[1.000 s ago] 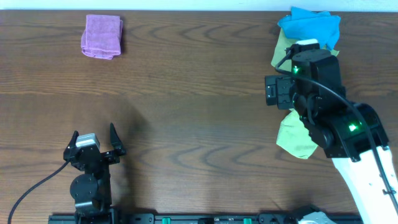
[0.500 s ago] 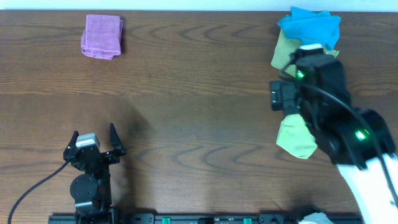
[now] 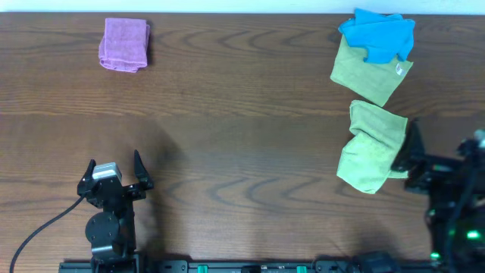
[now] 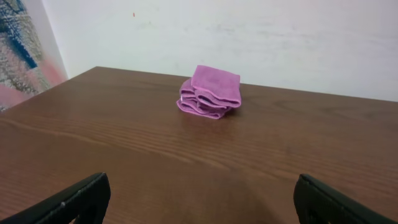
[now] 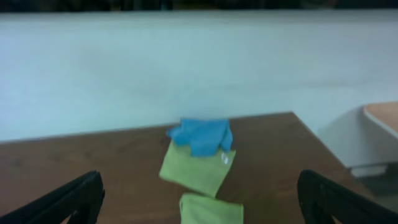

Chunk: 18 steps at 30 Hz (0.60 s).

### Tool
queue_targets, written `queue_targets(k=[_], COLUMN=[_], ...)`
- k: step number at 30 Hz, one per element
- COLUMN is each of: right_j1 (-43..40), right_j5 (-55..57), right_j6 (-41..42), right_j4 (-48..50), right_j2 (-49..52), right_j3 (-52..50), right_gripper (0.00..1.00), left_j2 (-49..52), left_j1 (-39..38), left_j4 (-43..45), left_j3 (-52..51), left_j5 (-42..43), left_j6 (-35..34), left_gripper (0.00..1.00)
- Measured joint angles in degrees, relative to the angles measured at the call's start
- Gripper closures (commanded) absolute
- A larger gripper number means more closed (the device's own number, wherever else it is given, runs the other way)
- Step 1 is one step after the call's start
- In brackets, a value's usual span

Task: Fold the cloth

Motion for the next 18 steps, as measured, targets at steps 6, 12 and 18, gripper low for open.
queue_targets(k=[6, 12, 18], right_j1=[-0.39, -0.48, -0.48], right_j5=[-2.69, -7.39, -8.81], right_j6=[-0.22, -0.22, -0.22], right_j4=[13.73, 24.26, 25.16], right_j2=[-12.24, -21.42, -25.46], right_j3=[-23.87, -42.03, -48.37], right_gripper=[0.01, 0.01, 0.01], left_j2=[-0.02, -0.11, -0.11], left_j1=[0.00, 0.00, 0.00], left_j4=[-0.07, -0.09, -0.07], left_j3=[0.02, 0.02, 0.02], left_j5=[0.02, 0.00, 0.02], left_j6=[0.00, 0.00, 0.00], left_gripper=[0.05, 0.05, 0.05])
